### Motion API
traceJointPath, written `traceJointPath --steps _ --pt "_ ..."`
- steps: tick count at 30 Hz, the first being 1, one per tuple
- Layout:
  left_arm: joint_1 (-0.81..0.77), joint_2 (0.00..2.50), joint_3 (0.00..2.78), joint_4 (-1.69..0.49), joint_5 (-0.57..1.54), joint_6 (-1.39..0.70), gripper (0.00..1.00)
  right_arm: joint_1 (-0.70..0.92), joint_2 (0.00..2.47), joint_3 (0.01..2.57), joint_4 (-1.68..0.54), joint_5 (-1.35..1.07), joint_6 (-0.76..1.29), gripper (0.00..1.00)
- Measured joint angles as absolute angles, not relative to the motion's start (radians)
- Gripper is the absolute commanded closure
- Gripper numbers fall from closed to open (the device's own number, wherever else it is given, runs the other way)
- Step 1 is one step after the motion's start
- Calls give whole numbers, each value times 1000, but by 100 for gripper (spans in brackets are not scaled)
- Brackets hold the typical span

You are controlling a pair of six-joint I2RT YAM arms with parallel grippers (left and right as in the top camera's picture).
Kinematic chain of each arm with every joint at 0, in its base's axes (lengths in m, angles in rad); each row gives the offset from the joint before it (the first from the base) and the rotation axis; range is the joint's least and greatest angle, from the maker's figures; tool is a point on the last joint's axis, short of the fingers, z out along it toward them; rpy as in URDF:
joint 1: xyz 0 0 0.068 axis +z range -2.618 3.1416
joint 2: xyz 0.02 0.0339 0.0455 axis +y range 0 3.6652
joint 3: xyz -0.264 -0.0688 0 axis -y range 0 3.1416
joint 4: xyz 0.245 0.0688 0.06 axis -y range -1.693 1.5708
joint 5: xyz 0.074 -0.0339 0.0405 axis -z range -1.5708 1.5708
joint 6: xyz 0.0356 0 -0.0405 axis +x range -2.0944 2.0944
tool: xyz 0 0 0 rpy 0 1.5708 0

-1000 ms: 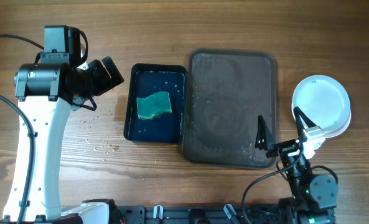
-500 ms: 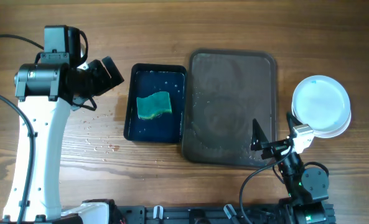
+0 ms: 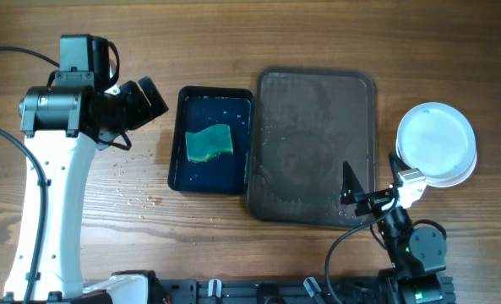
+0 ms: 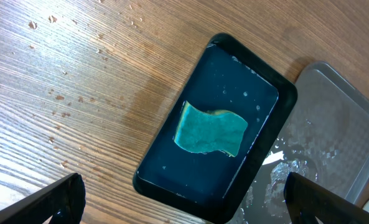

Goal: Clean dirty plates on tray and stack at the side

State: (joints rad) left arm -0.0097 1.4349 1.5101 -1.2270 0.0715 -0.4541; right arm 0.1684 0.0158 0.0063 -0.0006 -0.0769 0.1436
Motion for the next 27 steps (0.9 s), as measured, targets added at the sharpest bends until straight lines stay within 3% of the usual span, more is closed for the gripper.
traceJointPath --steps 8,17,27 --pt "-18 1390 1510 -1235 50 -454 0 168 16 6 -1 -76 144 0" --pt "-93 1074 1488 -1103 -16 -377 0 168 16 6 -1 -76 144 0" --pt "-93 645 999 -757 20 -236 0 168 17 6 -1 -77 144 0"
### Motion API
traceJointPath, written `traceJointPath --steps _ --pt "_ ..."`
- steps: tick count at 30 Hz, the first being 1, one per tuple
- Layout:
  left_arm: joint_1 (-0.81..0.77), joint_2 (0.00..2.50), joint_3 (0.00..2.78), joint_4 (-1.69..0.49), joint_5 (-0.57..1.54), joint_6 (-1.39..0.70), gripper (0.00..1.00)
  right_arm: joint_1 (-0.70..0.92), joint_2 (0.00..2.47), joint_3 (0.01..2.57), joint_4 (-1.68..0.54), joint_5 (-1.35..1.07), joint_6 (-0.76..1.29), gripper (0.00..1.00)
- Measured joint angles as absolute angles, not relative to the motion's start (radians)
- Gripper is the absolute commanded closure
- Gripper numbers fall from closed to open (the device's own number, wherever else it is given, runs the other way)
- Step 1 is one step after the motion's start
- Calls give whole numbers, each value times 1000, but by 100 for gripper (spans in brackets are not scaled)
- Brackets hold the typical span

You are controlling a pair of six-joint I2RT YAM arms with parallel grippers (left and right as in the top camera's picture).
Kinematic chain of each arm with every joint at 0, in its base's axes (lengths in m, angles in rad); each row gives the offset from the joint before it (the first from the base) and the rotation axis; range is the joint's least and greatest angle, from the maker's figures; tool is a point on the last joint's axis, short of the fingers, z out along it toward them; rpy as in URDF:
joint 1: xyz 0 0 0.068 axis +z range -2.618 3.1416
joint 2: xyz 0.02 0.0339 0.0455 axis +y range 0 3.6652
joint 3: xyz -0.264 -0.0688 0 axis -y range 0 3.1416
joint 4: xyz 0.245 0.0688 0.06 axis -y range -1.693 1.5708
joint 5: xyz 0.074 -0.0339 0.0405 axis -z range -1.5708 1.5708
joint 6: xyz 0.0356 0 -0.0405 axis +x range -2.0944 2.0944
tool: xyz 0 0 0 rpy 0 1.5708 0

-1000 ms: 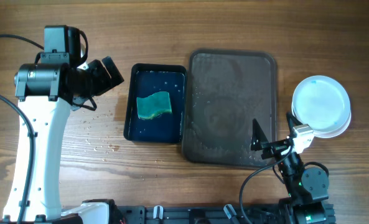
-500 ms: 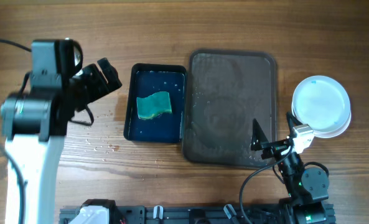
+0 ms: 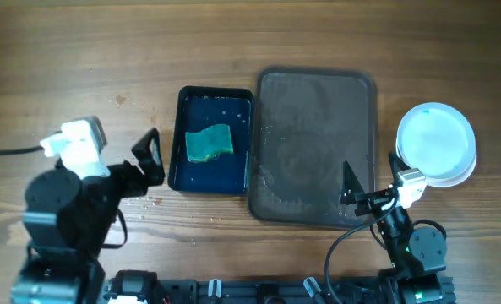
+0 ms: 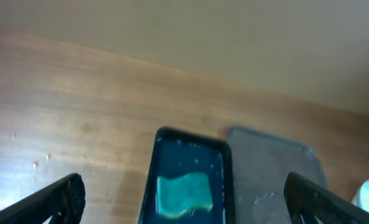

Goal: Clean dirty plates on tray and stack at the side

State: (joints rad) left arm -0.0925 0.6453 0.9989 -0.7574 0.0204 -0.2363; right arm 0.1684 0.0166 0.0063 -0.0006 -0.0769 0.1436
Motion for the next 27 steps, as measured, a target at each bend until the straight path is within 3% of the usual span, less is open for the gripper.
traceJointPath --steps 6,15,27 --pt "-93 413 668 -521 53 -223 0 168 17 6 0 -76 144 0" --pt "-67 112 416 -439 100 -221 0 168 18 6 0 -77 144 0" --pt "-52 14 181 -239 179 -221 0 168 18 6 -1 -76 144 0"
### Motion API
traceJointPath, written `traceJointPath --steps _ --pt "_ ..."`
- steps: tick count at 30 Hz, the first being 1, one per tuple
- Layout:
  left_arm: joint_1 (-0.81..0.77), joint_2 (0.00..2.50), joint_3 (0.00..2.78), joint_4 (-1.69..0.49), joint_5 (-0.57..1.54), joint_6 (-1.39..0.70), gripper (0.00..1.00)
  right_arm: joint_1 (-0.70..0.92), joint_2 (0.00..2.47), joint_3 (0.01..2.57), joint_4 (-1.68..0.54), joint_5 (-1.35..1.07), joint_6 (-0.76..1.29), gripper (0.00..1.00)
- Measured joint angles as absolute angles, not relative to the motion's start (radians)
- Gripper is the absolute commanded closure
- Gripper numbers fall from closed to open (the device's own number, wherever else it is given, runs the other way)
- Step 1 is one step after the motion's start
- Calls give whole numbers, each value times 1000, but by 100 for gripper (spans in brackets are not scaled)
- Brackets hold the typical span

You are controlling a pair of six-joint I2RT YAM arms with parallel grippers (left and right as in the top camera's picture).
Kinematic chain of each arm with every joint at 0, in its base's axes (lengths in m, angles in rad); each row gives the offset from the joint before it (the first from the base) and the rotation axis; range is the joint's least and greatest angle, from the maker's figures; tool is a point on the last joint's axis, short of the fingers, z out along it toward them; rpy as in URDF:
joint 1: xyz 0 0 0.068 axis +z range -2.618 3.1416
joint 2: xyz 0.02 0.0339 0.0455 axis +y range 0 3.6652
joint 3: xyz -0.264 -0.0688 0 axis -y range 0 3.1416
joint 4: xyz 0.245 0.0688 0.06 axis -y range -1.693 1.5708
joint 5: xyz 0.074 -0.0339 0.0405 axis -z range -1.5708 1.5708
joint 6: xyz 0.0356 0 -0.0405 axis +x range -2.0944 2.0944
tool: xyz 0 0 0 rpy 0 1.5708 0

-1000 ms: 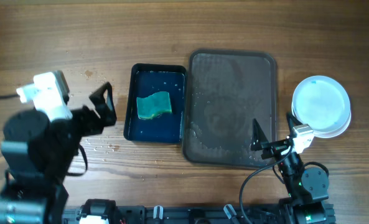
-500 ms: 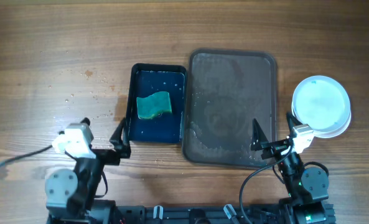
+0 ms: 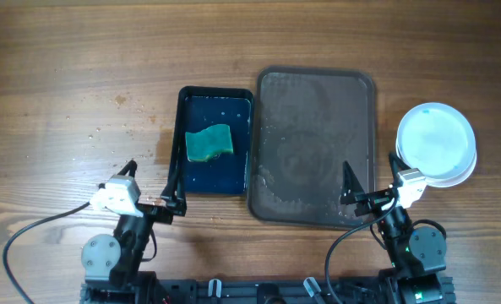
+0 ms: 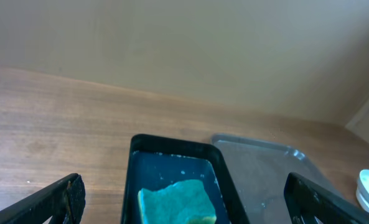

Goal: Clean dirty plates on tray and stack at the side

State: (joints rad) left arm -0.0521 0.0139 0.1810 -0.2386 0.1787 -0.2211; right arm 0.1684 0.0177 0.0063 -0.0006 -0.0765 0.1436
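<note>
The grey tray (image 3: 316, 143) lies wet and bare at centre-right. White plates (image 3: 437, 144) sit stacked to its right on the table. A green sponge (image 3: 209, 143) rests in the dark water basin (image 3: 211, 173) left of the tray. My left gripper (image 3: 149, 187) sits low at the table's front, open, its fingertips wide apart and empty. In the left wrist view the sponge (image 4: 175, 202) and basin (image 4: 172, 155) lie ahead between the spread fingers (image 4: 63, 196). My right gripper (image 3: 370, 181) rests open at the front right, near the tray's corner.
Water droplets (image 3: 123, 101) speckle the wood left of the basin. The arm bases and a cable (image 3: 30, 236) occupy the front edge. A pale wall (image 4: 184, 50) stands beyond the table in the left wrist view.
My left arm has drawn back from beside the basin's left edge to the table's front edge. Its camera now looks level across the basin. The right arm has not moved.
My left arm reached far out at the left, gripper open beside the basin with the sponge in it. Then it stood folded nearer the front. Now it sits at the front edge, open and empty. Plates stayed stacked at the right throughout.
</note>
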Motion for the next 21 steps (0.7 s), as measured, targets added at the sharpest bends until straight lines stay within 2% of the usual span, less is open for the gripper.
traceJointPath --steps 7,21 --pt "-52 14 19 -69 197 -222 0 168 18 6 0 -77 144 0" --pt "-52 14 17 -62 200 -222 0 168 18 6 -1 -76 144 0"
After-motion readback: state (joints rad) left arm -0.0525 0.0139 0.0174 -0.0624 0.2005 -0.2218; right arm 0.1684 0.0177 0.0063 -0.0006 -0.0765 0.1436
